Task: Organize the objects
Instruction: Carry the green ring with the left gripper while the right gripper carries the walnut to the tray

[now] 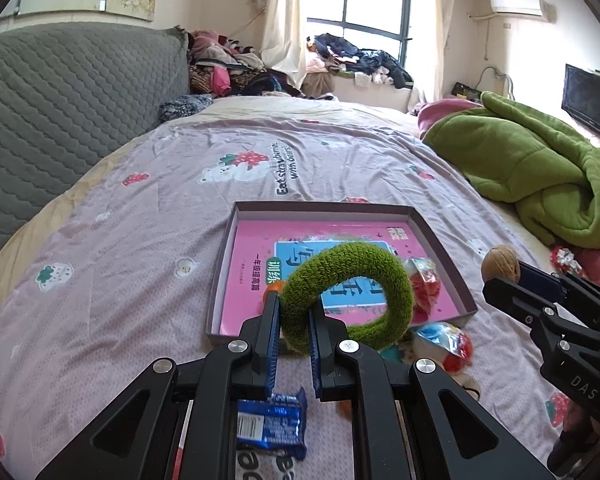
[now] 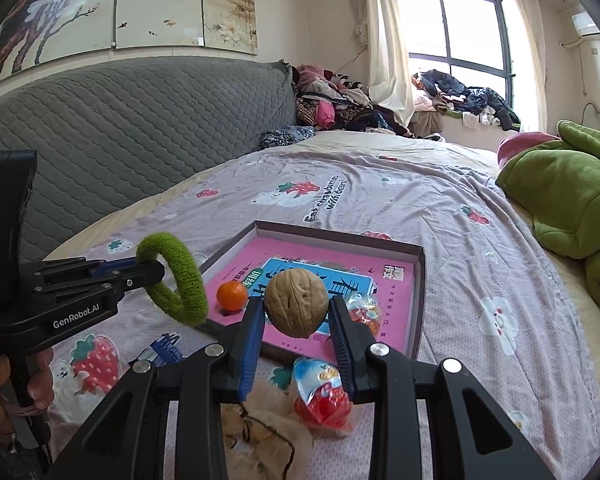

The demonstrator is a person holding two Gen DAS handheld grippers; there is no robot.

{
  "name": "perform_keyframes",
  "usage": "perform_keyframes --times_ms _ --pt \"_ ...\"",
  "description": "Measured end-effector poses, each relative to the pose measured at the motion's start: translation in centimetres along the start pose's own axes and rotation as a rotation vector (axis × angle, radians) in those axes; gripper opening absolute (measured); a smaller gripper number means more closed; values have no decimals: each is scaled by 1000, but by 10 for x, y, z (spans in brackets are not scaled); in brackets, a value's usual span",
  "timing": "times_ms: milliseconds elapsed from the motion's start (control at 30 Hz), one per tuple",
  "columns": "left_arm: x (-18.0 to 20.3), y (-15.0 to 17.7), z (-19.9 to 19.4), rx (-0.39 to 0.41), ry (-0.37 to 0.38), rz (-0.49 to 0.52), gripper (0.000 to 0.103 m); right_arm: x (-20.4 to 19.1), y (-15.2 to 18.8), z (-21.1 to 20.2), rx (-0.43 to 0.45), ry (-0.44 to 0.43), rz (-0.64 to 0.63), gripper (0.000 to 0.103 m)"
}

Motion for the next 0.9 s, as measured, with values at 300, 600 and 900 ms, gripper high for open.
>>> perform_keyframes --times_ms 300,600,900 --pt "-17 -16 31 -15 -8 -35 13 7 3 33 -15 -11 23 33" --pt "-29 -16 65 -61 -13 -78 13 5 2 62 -40 2 8 33" --pt "-36 -11 91 -92 -42 -78 13 3 15 95 -129 8 4 33"
Point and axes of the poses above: each gripper's, at about its wrist camera, not at the fingertips, and z roughly the way its jaws point, x to its right, y to its underside, the point moved 5 cm from there along z, roughly the way its jaws point, and after that the axes turned 3 degrees about -z, right-handed, at the moved point
